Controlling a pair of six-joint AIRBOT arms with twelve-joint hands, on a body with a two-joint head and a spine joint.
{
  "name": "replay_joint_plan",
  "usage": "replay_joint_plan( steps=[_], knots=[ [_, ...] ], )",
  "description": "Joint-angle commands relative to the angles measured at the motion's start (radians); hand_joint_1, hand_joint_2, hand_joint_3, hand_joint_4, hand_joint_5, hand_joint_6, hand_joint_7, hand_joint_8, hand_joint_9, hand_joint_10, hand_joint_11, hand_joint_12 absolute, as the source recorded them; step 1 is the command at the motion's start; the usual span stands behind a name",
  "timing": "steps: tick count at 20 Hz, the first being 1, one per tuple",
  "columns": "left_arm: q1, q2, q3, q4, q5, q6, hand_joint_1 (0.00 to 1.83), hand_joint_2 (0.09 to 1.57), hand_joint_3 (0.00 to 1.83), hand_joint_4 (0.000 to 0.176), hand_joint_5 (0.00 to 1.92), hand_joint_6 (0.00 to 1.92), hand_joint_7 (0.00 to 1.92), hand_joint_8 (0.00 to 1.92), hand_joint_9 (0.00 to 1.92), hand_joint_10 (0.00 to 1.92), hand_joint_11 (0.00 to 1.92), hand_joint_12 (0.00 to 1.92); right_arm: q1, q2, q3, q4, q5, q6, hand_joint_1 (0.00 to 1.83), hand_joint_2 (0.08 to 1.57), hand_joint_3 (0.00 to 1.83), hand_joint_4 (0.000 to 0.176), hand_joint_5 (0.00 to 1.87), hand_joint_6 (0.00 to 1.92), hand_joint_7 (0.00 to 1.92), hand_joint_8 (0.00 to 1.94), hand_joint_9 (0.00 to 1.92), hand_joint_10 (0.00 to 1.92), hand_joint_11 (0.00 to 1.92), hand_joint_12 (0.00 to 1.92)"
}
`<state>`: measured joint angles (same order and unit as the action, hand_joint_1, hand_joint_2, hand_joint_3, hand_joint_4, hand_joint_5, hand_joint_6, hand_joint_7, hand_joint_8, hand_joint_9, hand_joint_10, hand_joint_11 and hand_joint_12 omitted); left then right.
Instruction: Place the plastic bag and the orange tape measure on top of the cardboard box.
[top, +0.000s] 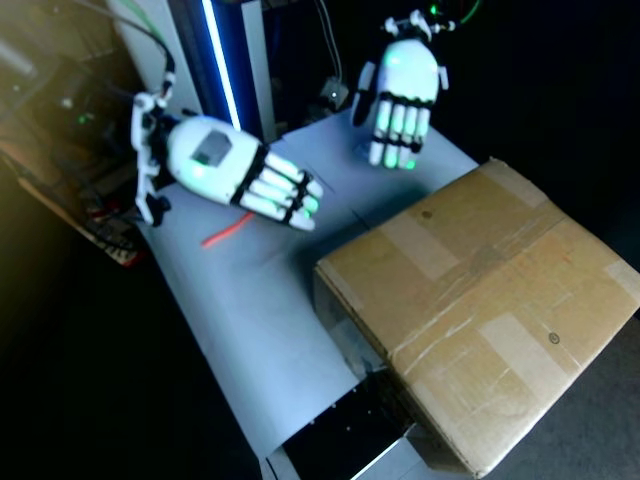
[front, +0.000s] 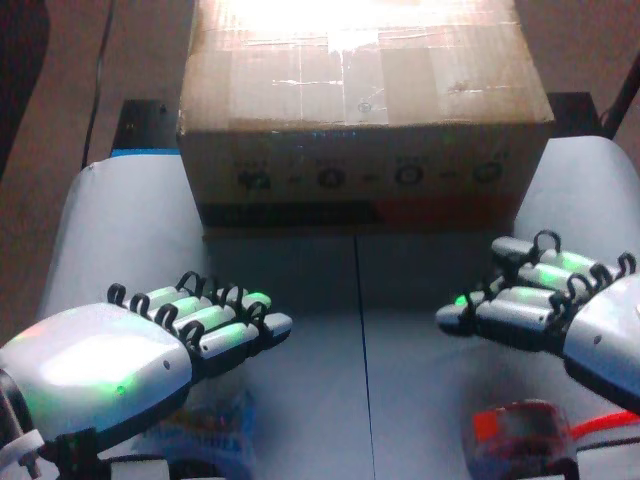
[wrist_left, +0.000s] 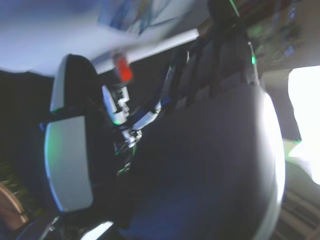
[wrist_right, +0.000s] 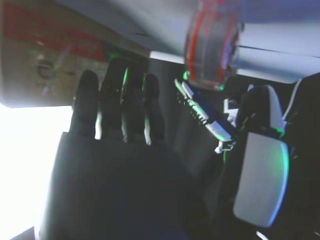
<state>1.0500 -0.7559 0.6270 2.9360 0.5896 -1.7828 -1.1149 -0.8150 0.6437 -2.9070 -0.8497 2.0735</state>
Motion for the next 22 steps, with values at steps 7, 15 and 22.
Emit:
replay_joint_plan(
  steps=[7,15,22],
  knots=[
    [0.056,-0.048,0.018,-0.072,0.093,0.048,0.70,1.12,0.00,0.000,0.06,0.00,0.00,0.00,0.00,0.00,0.00,0.56,0.003,-0.074,0.063,0.027,-0.047,-0.009,0.65,0.78,0.00,0.000,0.38,0.13,0.43,0.02,0.32,0.51,0.00,1.43],
    [0.125,-0.106,0.051,-0.141,0.086,0.048,0.80,1.14,0.00,0.000,0.21,0.01,0.09,0.01,0.08,0.04,0.00,0.96,-0.002,-0.141,0.086,0.077,-0.014,-0.090,0.81,0.79,0.01,0.000,0.47,0.17,0.52,0.05,0.37,0.55,0.00,1.43],
    [0.178,-0.119,0.050,-0.177,0.085,0.048,0.95,1.38,0.01,0.000,0.47,1.45,0.18,1.08,0.05,1.44,0.00,1.84,-0.015,-0.147,0.081,0.092,-0.014,-0.090,1.21,1.10,0.01,0.000,0.99,0.75,0.83,1.08,0.70,1.10,0.53,1.51]
  ],
)
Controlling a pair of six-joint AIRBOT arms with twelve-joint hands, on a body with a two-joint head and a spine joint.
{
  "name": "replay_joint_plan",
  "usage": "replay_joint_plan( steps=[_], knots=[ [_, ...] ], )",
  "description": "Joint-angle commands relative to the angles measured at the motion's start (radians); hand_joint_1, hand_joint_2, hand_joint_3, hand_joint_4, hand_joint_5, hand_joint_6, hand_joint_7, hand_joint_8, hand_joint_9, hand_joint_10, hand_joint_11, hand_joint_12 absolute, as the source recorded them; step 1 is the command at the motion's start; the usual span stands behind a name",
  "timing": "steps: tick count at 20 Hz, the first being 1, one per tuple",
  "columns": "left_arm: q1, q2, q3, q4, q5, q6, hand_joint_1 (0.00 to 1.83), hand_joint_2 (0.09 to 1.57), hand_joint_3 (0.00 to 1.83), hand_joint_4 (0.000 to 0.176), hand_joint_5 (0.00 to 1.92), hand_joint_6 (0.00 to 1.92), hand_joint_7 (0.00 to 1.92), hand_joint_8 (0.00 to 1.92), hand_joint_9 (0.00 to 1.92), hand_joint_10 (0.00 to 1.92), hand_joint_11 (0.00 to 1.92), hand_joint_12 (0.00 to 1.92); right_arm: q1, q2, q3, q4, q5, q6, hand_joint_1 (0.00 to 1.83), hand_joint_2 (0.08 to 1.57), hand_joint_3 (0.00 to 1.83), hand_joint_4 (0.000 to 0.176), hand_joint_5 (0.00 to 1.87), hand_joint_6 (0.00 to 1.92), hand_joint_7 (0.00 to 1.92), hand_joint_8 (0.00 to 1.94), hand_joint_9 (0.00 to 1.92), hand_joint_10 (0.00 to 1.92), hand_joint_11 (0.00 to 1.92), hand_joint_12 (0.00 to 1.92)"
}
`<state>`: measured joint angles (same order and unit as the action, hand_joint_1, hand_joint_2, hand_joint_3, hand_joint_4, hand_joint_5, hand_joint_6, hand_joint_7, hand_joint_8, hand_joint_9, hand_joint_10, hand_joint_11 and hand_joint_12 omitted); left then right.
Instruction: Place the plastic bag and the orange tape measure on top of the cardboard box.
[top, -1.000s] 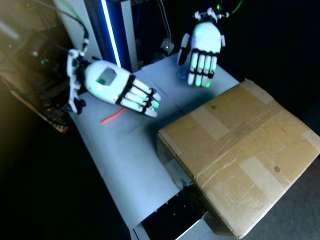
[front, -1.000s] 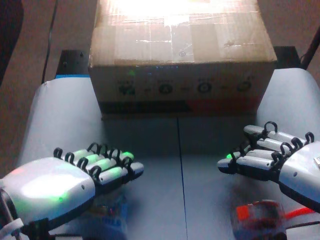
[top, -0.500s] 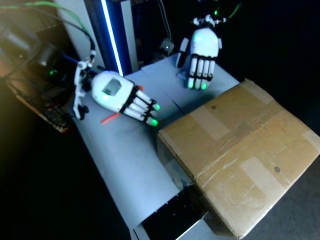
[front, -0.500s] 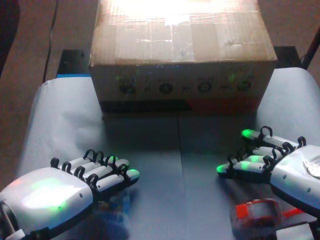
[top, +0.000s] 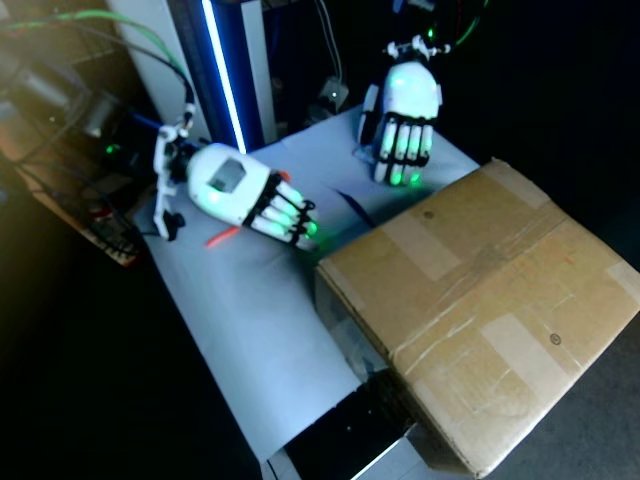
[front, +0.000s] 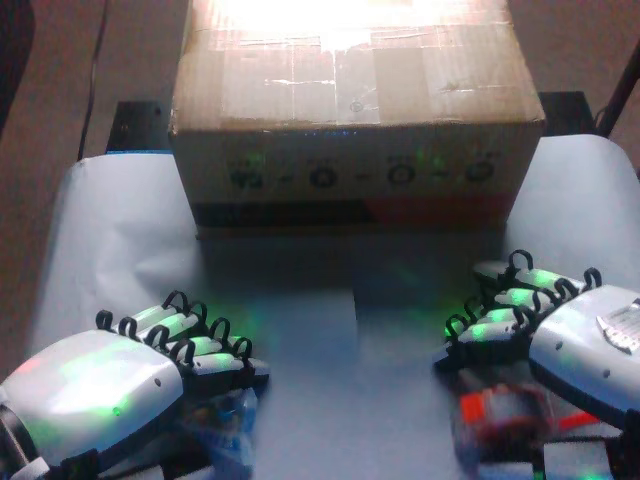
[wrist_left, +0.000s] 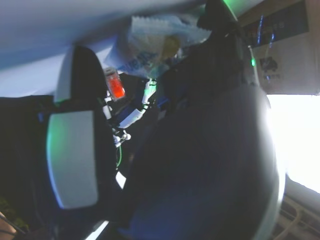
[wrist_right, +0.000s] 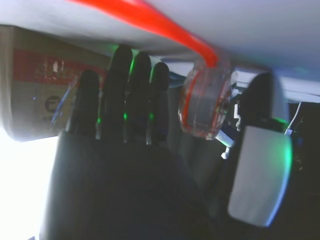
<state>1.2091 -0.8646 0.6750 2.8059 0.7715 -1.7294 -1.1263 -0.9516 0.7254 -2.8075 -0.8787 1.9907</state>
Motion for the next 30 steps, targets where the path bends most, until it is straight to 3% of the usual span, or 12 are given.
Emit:
replay_joint_plan(
  steps=[1,3,6,7,8,9,10,13,15,20,28,30],
  knots=[
    [0.019,-0.010,0.002,-0.047,-0.096,-0.005,0.99,1.43,0.00,0.000,0.51,1.61,0.33,1.75,0.12,1.72,0.08,1.90,-0.004,-0.010,-0.003,-0.007,0.014,-0.007,1.34,1.13,0.00,0.000,0.95,0.89,0.83,1.21,0.83,1.31,0.72,1.51],
    [0.019,-0.010,0.006,-0.049,-0.096,-0.005,1.01,1.44,0.00,0.000,0.50,1.64,0.41,1.92,0.24,1.86,0.26,1.92,-0.004,-0.010,-0.003,-0.007,0.014,-0.007,1.37,1.17,0.00,0.000,0.85,0.86,0.77,1.36,0.88,1.44,0.93,1.49],
    [0.019,-0.023,0.018,-0.063,-0.091,-0.005,0.98,1.46,0.00,0.000,0.43,1.74,0.43,1.92,0.31,1.78,0.31,1.92,-0.003,-0.010,-0.003,-0.007,0.008,-0.007,1.36,1.20,0.00,0.000,0.79,0.87,0.72,1.42,0.85,1.54,1.07,1.53],
    [0.020,-0.028,0.022,-0.067,-0.088,-0.005,1.01,1.44,0.00,0.000,0.45,1.72,0.47,1.85,0.39,1.68,0.29,1.92,-0.003,-0.010,-0.003,-0.007,0.002,-0.007,1.26,1.17,0.00,0.000,0.90,0.81,0.86,1.48,1.11,1.45,1.14,1.65],
    [0.020,-0.031,0.025,-0.073,-0.083,-0.005,1.02,1.44,0.00,0.000,0.45,1.70,0.49,1.87,0.40,1.70,0.31,1.92,-0.003,-0.010,-0.004,-0.008,-0.006,-0.007,1.26,1.18,0.00,0.000,0.91,0.80,0.85,1.50,1.14,1.50,1.17,1.69],
    [0.020,-0.037,0.034,-0.082,-0.077,-0.005,1.01,1.44,0.00,0.000,0.44,1.72,0.49,1.86,0.39,1.64,0.26,1.92,-0.003,-0.007,-0.007,-0.009,-0.017,-0.007,1.26,1.17,0.00,0.000,0.94,0.75,0.86,1.49,1.11,1.51,1.12,1.73],
    [0.020,-0.041,0.040,-0.085,-0.075,-0.005,1.26,1.40,0.00,0.000,0.42,1.65,0.46,1.78,0.50,1.88,0.30,1.92,-0.003,-0.004,-0.007,-0.011,-0.023,-0.007,1.26,1.17,0.00,0.000,0.95,0.73,0.85,1.49,1.10,1.56,1.11,1.75],
    [0.019,-0.050,0.055,-0.095,-0.040,-0.006,1.26,1.41,0.00,0.000,0.39,1.69,0.46,1.81,0.47,1.90,0.27,1.92,0.015,0.012,-0.009,-0.024,-0.039,-0.007,1.27,1.13,0.00,0.000,1.02,0.64,0.93,1.38,1.14,1.38,1.14,1.61],
    [0.006,-0.048,0.058,-0.089,-0.009,-0.009,1.26,1.41,0.00,0.000,0.39,1.69,0.46,1.83,0.46,1.87,0.24,1.91,0.035,0.028,-0.015,-0.040,-0.048,-0.007,1.26,1.17,0.00,0.000,0.94,0.75,0.85,1.50,1.16,1.54,1.18,1.71],
    [-0.110,-0.039,0.078,-0.021,0.011,-0.016,1.27,1.39,0.00,0.000,0.42,1.68,0.52,1.79,0.45,1.80,0.14,1.78,0.059,0.083,-0.047,-0.072,-0.114,-0.007,1.25,1.19,0.00,0.000,0.89,0.82,0.83,1.53,1.16,1.50,1.18,1.66],
    [-0.165,0.005,0.079,0.119,0.097,-0.185,1.31,1.32,0.00,0.000,0.55,1.49,0.58,1.61,0.60,1.72,0.39,1.73,0.104,0.101,-0.056,-0.104,-0.154,-0.003,1.25,1.19,0.00,0.000,0.90,0.82,0.82,1.55,1.16,1.53,1.18,1.67],
    [-0.168,0.028,0.066,0.142,0.130,-0.206,1.31,1.30,0.00,0.000,0.58,1.49,0.65,1.55,0.58,1.68,0.30,1.76,0.120,0.110,-0.056,-0.123,-0.170,0.015,1.26,1.16,0.00,0.000,0.95,0.73,0.87,1.48,1.12,1.47,1.09,1.60]
  ],
)
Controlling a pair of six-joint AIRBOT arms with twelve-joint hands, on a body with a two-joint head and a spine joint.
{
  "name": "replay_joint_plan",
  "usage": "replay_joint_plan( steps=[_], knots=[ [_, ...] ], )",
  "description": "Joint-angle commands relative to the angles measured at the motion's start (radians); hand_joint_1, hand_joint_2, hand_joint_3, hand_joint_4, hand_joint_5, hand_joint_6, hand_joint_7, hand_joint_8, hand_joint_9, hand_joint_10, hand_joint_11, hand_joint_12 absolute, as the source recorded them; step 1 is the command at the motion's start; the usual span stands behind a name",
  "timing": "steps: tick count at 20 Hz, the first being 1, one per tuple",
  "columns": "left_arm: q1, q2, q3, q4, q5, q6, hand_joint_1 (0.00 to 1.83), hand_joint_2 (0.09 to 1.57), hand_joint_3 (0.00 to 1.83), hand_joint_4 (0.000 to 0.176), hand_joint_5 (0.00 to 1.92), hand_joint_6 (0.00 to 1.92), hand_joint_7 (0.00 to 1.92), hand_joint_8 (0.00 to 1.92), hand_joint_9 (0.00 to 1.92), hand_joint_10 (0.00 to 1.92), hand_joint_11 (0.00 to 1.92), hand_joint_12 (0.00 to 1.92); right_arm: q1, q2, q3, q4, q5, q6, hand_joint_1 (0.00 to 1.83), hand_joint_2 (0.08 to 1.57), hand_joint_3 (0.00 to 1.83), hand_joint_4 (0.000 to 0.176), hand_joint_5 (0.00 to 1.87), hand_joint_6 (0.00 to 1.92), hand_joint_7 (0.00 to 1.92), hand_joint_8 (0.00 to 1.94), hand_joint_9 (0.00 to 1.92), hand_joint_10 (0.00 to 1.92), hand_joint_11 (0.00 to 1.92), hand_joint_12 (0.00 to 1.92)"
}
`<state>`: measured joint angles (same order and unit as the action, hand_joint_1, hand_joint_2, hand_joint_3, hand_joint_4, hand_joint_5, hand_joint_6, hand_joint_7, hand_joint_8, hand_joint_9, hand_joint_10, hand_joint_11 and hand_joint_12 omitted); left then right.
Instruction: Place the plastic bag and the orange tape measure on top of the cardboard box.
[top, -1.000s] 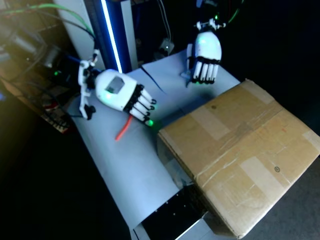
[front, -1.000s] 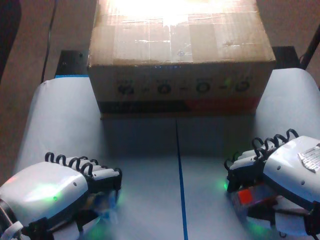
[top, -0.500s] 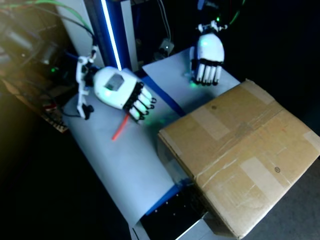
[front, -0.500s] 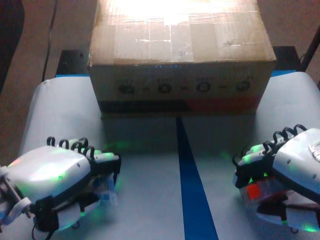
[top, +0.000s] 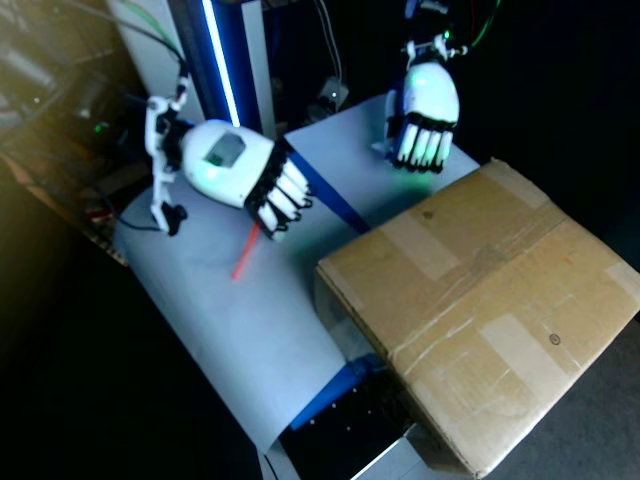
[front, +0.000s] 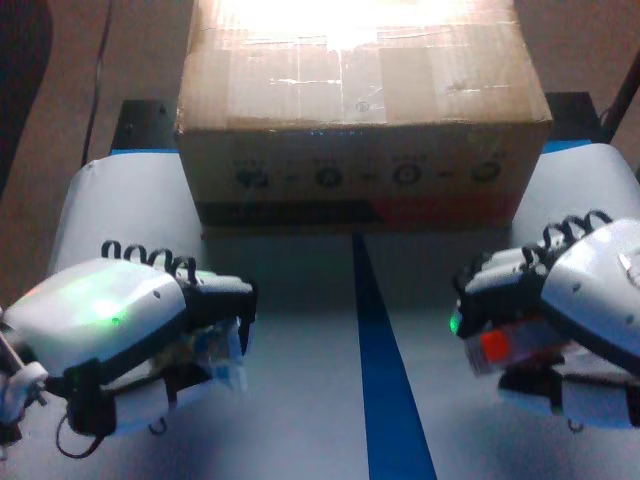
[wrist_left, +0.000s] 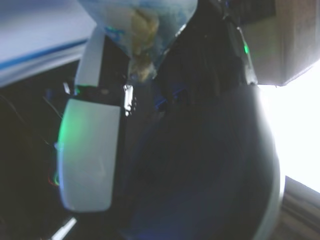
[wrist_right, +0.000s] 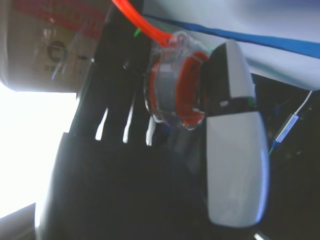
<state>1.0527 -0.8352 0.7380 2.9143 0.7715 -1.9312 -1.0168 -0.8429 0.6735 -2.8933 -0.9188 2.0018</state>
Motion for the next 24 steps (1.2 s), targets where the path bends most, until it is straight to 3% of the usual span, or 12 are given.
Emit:
replay_joint_plan(
  steps=[1,6,8,9,10,12,13,15,17,18,19,24],
  knots=[
    [-0.016,0.015,-0.007,0.044,0.154,-0.005,1.31,1.31,0.00,0.000,0.58,1.49,0.63,1.58,0.56,1.71,0.29,1.78,0.025,0.009,-0.006,-0.048,-0.136,0.010,1.26,1.16,0.00,0.000,0.96,0.73,0.86,1.49,1.09,1.49,1.06,1.62],
    [-0.086,0.094,-0.044,0.098,0.261,-0.007,1.32,1.28,0.00,0.000,0.61,1.43,0.64,1.51,0.66,1.61,0.43,1.63,0.093,0.061,-0.023,-0.109,-0.176,0.010,1.24,1.18,0.00,0.000,0.95,0.79,0.80,1.58,1.04,1.74,1.05,1.85],
    [-0.150,0.108,-0.046,0.098,0.288,0.002,1.34,1.24,0.00,0.000,0.67,1.34,0.71,1.40,0.74,1.53,0.53,1.59,0.127,0.075,-0.023,-0.119,-0.198,0.010,1.18,1.11,0.00,0.000,0.98,1.00,1.00,1.67,1.09,1.76,1.10,1.84],
    [-0.172,0.110,-0.045,0.098,0.300,0.017,1.34,1.22,0.00,0.000,0.71,1.30,0.74,1.34,0.76,1.50,0.54,1.55,0.136,0.081,-0.022,-0.119,-0.216,0.009,1.18,1.10,0.00,0.000,1.01,0.96,1.07,1.83,1.22,1.90,1.31,1.92],
    [-0.202,0.110,-0.040,0.098,0.325,0.038,1.34,1.22,0.00,0.000,0.70,1.25,0.73,1.36,0.81,1.50,0.68,1.62,0.143,0.090,-0.017,-0.119,-0.253,0.009,1.23,1.21,0.00,0.000,0.89,0.87,0.74,1.67,1.20,1.92,1.30,1.92],
    [-0.248,0.106,-0.029,0.098,0.343,0.059,1.23,1.19,0.00,0.000,0.81,1.09,0.89,1.35,0.96,1.28,0.89,1.65,0.185,0.091,0.001,-0.119,-0.262,0.008,1.23,1.21,0.00,0.000,0.88,0.88,0.75,1.64,1.20,1.92,1.30,1.92],
    [-0.267,0.102,-0.021,0.098,0.345,0.062,1.35,1.15,0.00,0.000,0.82,0.99,0.89,1.21,0.97,1.34,0.87,1.61,0.202,0.091,0.010,-0.119,-0.262,0.008,1.23,1.22,0.00,0.000,0.89,0.87,0.73,1.67,1.20,1.92,1.30,1.92],
    [-0.311,0.090,0.001,0.098,0.362,0.064,1.36,1.17,0.00,0.000,0.77,1.09,0.89,1.16,0.86,1.41,0.72,1.53,0.252,0.091,0.035,-0.119,-0.262,-0.014,1.23,1.21,0.00,0.000,0.89,0.88,0.76,1.64,1.20,1.92,1.30,1.92],
    [-0.355,0.084,0.013,0.098,0.365,0.081,1.37,1.16,0.00,0.000,0.73,1.13,0.91,1.12,0.90,1.37,0.85,1.50,0.295,0.090,0.053,-0.119,-0.262,-0.018,1.23,1.22,0.00,0.000,0.88,0.89,0.74,1.66,1.20,1.92,1.30,1.92],
    [-0.378,0.077,0.020,0.098,0.365,0.104,1.25,1.21,0.00,0.000,0.74,1.15,0.87,1.38,0.80,1.40,0.62,1.80,0.314,0.090,0.065,-0.119,-0.262,-0.018,1.23,1.21,0.00,0.000,0.89,0.88,0.76,1.64,1.20,1.92,1.30,1.92],
    [-0.405,0.067,0.029,0.098,0.365,0.128,1.35,1.22,0.00,0.000,0.90,0.83,0.66,1.52,0.70,1.59,0.56,1.85,0.332,0.089,0.076,-0.119,-0.262,-0.018,1.23,1.21,0.00,0.000,0.90,0.88,0.76,1.64,1.20,1.92,1.30,1.92],
    [-0.503,0.013,0.094,0.098,0.339,0.135,1.35,1.22,0.00,0.000,0.90,0.83,0.66,1.53,0.69,1.59,0.56,1.85,0.439,0.079,0.095,-0.119,-0.236,-0.142,1.23,1.21,0.00,0.000,0.90,0.87,0.76,1.63,1.20,1.92,1.30,1.92]
  ],
)
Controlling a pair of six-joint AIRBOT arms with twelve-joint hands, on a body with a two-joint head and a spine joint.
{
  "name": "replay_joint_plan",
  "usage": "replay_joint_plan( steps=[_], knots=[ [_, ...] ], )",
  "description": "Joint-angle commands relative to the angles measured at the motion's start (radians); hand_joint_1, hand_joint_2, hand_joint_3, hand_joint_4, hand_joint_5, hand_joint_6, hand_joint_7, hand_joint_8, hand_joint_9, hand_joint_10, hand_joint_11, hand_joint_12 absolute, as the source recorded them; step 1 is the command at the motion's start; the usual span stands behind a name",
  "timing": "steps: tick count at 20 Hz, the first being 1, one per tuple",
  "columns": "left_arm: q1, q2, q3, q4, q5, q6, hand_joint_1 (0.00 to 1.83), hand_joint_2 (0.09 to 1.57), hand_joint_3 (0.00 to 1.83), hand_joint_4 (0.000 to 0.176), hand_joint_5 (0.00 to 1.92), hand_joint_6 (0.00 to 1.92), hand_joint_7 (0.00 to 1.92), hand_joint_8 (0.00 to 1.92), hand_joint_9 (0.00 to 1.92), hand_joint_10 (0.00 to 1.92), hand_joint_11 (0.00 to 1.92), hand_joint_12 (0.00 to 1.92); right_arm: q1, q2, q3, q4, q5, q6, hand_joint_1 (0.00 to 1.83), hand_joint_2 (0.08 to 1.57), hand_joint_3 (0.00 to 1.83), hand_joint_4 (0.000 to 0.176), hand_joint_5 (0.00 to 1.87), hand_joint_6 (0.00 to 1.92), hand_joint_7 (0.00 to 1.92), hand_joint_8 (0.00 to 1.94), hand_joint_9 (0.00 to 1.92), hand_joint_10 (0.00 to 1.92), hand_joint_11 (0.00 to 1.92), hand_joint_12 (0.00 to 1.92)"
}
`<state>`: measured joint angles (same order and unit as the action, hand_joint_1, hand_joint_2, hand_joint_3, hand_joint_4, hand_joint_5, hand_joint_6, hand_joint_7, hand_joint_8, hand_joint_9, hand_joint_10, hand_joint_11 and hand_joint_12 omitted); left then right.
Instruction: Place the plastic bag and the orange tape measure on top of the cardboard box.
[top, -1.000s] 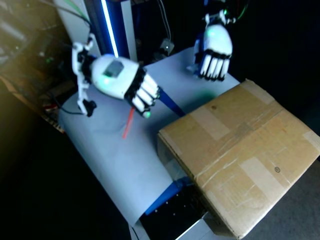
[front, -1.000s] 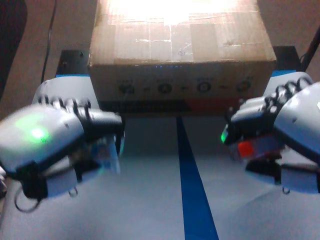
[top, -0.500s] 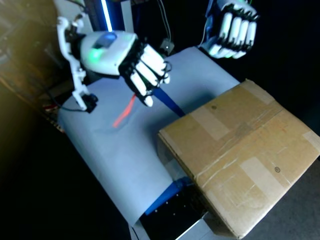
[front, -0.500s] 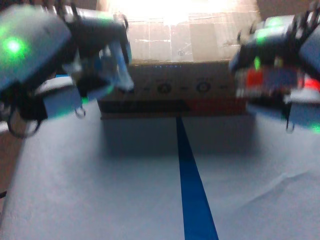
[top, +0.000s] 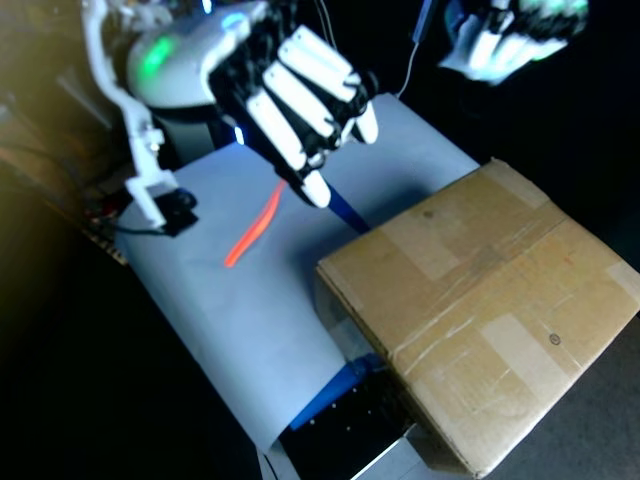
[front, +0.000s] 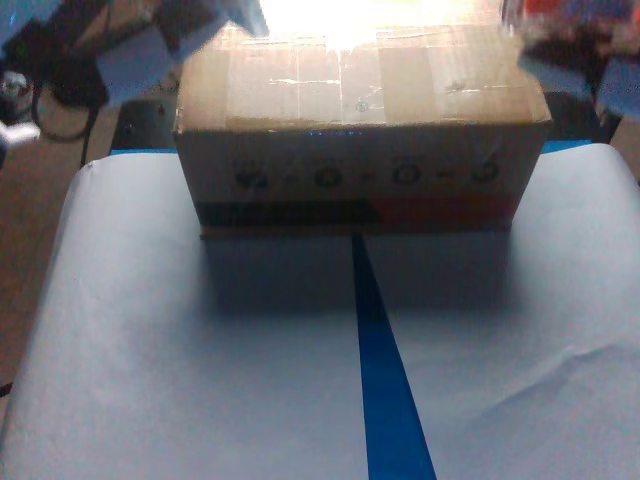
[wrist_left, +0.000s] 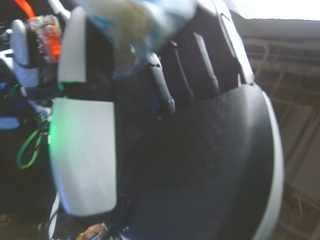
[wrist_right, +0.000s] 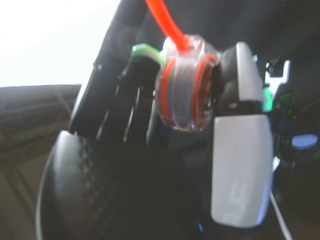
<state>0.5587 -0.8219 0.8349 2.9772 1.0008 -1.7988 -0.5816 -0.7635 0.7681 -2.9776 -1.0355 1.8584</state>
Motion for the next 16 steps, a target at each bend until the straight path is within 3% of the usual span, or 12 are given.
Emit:
replay_joint_plan(
  steps=[1,6,7,8,9,10,11,12,13,14,15,16],
  knots=[
    [-0.023,-0.009,0.008,0.035,0.103,0.003,1.35,1.22,0.00,0.000,0.90,0.83,0.66,1.53,0.69,1.59,0.56,1.85,0.032,-0.008,0.009,-0.034,-0.100,-0.018,1.23,1.21,0.00,0.000,0.90,0.87,0.76,1.63,1.20,1.92,1.30,1.92],
    [-0.125,-0.075,0.090,0.035,0.011,0.003,1.35,1.22,0.00,0.000,0.90,0.83,0.66,1.53,0.69,1.59,0.56,1.85,0.147,-0.094,0.119,-0.034,0.008,-0.019,1.23,1.21,0.00,0.000,0.90,0.87,0.76,1.63,1.20,1.92,1.30,1.92],
    [-0.157,-0.098,0.118,0.035,-0.031,0.002,1.35,1.20,0.00,0.000,0.81,1.09,0.76,1.34,0.76,1.52,0.58,1.72,0.176,-0.119,0.149,-0.034,0.041,-0.019,1.23,1.22,0.00,0.000,0.89,0.87,0.73,1.67,1.20,1.92,1.30,1.92],
    [-0.185,-0.122,0.149,0.035,-0.075,0.002,1.36,1.18,0.00,0.000,0.82,1.16,0.80,1.22,0.81,1.44,0.60,1.63,0.199,-0.144,0.179,-0.034,0.065,-0.019,1.23,1.21,0.00,0.000,0.88,0.88,0.75,1.65,1.20,1.92,1.30,1.92],
    [-0.199,-0.136,0.167,0.035,-0.098,0.002,1.36,1.18,0.00,0.000,0.79,1.17,0.80,1.21,0.82,1.44,0.62,1.64,0.212,-0.160,0.199,-0.034,0.080,-0.019,1.23,1.21,0.00,0.000,0.90,0.87,0.76,1.63,1.20,1.92,1.30,1.92],
    [-0.216,-0.155,0.191,0.035,-0.127,0.003,1.35,1.21,0.00,0.000,0.79,1.10,0.72,1.35,0.76,1.55,0.62,1.79,0.231,-0.180,0.224,-0.034,0.105,-0.019,1.23,1.22,0.00,0.000,0.89,0.87,0.73,1.67,1.20,1.92,1.30,1.92],
    [-0.230,-0.170,0.212,0.035,-0.150,0.003,1.35,1.20,0.00,0.000,0.82,1.11,0.74,1.33,0.74,1.54,0.55,1.78,0.249,-0.205,0.254,-0.034,0.131,-0.018,1.20,1.09,0.00,0.000,1.09,0.77,1.19,1.89,1.43,1.92,1.55,1.92],
    [-0.244,-0.189,0.239,0.035,-0.181,0.003,1.36,1.18,0.00,0.000,0.80,1.11,0.82,1.21,0.84,1.43,0.65,1.61,0.265,-0.235,0.289,-0.034,0.160,-0.018,1.19,1.08,0.00,0.000,1.06,0.87,1.02,1.78,1.15,1.92,1.27,1.92],
    [-0.254,-0.207,0.263,0.035,-0.208,0.003,1.36,1.18,0.00,0.000,0.80,1.22,0.80,1.16,0.85,1.37,0.65,1.53,0.272,-0.259,0.317,-0.034,0.176,-0.018,1.20,1.06,0.00,0.000,1.10,0.81,1.13,1.91,1.32,1.92,1.46,1.92],
    [-0.261,-0.222,0.280,0.035,-0.226,0.003,1.36,1.18,0.00,0.000,0.82,1.01,0.78,1.28,0.83,1.48,0.73,1.71,0.276,-0.275,0.336,-0.034,0.186,-0.019,1.21,1.04,0.00,0.000,1.14,0.74,1.05,1.78,1.15,1.92,1.27,1.92],
    [-0.267,-0.246,0.307,0.035,-0.252,0.003,1.23,1.21,0.00,0.000,0.87,0.93,0.76,1.57,0.65,1.63,0.67,1.91,0.282,-0.299,0.366,-0.034,0.206,-0.019,1.21,1.04,0.00,0.000,1.14,0.74,1.07,1.73,1.15,1.92,1.26,1.92],
    [-0.270,-0.267,0.330,0.035,-0.276,0.003,1.22,1.22,0.00,0.000,0.84,0.94,0.76,1.59,0.66,1.69,0.67,1.92,0.285,-0.318,0.389,-0.034,0.220,-0.019,1.25,1.14,0.01,0.000,1.02,0.71,0.88,1.57,1.09,1.91,1.18,1.92]
  ],
)
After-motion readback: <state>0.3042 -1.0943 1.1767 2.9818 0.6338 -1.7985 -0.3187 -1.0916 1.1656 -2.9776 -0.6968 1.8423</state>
